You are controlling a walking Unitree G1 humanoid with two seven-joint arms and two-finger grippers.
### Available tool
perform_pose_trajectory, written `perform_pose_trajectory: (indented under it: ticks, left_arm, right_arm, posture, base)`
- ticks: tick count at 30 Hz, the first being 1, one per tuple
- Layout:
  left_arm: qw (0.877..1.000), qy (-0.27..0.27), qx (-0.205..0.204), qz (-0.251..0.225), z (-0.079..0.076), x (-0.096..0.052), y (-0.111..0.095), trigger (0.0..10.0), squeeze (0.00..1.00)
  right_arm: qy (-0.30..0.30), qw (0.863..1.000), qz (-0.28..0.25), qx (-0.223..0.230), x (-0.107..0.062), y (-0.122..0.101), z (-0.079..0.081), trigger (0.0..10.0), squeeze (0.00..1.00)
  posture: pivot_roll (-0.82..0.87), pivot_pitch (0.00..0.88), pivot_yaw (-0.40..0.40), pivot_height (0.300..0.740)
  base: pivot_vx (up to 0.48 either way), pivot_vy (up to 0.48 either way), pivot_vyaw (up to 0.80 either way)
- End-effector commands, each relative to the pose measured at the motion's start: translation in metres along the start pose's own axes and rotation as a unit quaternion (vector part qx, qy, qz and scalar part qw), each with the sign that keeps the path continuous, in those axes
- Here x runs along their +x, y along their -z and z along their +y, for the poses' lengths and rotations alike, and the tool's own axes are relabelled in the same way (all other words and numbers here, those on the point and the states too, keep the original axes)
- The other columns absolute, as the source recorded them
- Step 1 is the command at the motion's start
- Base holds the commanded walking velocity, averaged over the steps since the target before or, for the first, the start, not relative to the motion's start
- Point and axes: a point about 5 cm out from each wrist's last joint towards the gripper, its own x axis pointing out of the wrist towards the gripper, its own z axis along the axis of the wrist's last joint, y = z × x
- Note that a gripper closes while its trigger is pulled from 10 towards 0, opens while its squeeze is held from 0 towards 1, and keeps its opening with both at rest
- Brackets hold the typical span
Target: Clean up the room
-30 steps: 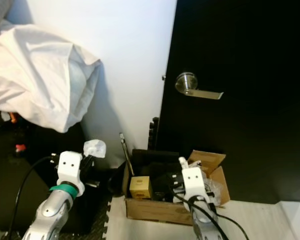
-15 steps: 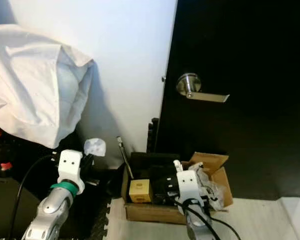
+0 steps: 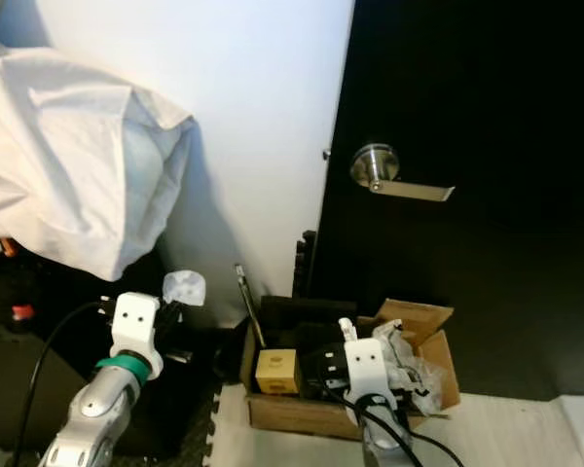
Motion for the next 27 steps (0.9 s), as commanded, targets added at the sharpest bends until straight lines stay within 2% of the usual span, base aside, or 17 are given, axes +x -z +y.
perform_pose_trajectory:
  ticks: [1, 9, 13, 18, 19, 27]
  left_arm:
    - [1.0, 0.007, -0.004, 0.005, -0.0045, -0.0009, 0.0039, 10.0, 0.0]
    - [1.0, 0.005, -0.002, 0.003, -0.0042, -0.001, 0.0032, 10.0, 0.0]
    - [1.0, 0.008, -0.003, 0.017, -0.0031, -0.0001, 0.0052, 10.0, 0.0]
    - [1.0, 0.01, -0.01, 0.018, -0.0031, 0.0012, 0.0046, 10.0, 0.0]
    - [1.0, 0.01, 0.006, 0.013, -0.0042, 0.0035, 0.0028, 10.0, 0.0]
    - [1.0, 0.024, 0.009, 0.014, -0.0105, 0.0068, 0.0025, 10.0, 0.0]
  right_arm:
    - [0.009, 1.0, 0.008, 0.003, -0.0024, 0.0048, -0.0053, 10.0, 0.0]
    - [0.006, 1.0, 0.007, 0.0, -0.0007, 0.0029, -0.0049, 10.0, 0.0]
    - [0.005, 1.0, 0.007, -0.001, -0.0004, 0.0031, -0.0043, 10.0, 0.0]
    - [0.004, 1.0, 0.008, -0.002, -0.0009, 0.0038, -0.0041, 10.0, 0.0]
    - [0.005, 1.0, 0.01, -0.002, -0.0012, 0.005, -0.0046, 10.0, 0.0]
    - [0.01, 1.0, 0.012, 0.001, -0.0007, 0.0061, -0.0048, 10.0, 0.0]
  posture:
    - [-0.02, 0.013, 0.104, 0.74]
    - [-0.01, 0.005, 0.1, 0.74]
    - [-0.01, 0.0, 0.099, 0.74]
    - [-0.02, 0.0, 0.1, 0.74]
    - [-0.02, 0.0, 0.103, 0.74]
    - [-0.02, 0.0, 0.108, 0.74]
  base:
    - [0.0, -0.36, 0.0]
    - [0.0, -0.363, 0.0]
    - [0.0, 0.0, 0.0]
    - [0.0, 0.389, 0.0]
    - [0.0, 0.0, 0.0]
    - [0.0, 0.0, 0.0]
